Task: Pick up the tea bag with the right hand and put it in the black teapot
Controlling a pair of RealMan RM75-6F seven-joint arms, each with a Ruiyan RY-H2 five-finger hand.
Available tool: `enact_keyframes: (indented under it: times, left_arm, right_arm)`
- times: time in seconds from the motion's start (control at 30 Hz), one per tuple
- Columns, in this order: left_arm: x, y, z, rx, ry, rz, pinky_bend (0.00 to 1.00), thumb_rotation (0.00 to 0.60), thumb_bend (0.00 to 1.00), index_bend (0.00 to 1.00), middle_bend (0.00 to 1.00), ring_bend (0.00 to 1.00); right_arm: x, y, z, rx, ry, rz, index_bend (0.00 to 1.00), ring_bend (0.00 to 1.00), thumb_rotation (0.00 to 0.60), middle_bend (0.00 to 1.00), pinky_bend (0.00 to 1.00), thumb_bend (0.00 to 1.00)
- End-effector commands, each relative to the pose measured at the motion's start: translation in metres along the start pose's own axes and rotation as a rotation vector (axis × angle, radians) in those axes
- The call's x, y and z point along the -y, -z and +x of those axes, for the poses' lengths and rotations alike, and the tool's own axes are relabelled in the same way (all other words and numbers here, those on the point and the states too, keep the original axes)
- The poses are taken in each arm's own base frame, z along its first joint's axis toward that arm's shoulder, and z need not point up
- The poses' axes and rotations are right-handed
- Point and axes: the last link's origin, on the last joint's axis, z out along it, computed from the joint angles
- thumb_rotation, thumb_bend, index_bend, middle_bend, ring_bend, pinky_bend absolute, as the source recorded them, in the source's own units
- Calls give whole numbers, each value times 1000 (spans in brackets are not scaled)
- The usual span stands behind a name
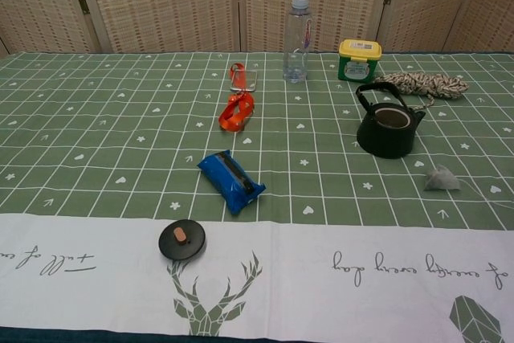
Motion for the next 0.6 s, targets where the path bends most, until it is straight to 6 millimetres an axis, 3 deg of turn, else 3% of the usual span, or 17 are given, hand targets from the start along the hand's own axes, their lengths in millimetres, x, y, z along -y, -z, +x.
enact_keyframes:
  times: [0.03, 0.6]
  left_arm:
    - [0, 0, 0, -6, -1, -3, 47, 600, 271, 0, 129, 95]
    - [0, 1, 1, -12, 4, -9, 47, 600, 271, 0, 136, 98]
  right_arm:
    - [0, -1, 0, 2, 4, 3, 575, 0, 600, 6, 0, 411]
    - [0, -5, 7, -41, 2, 13, 658, 0, 600, 42, 0, 411]
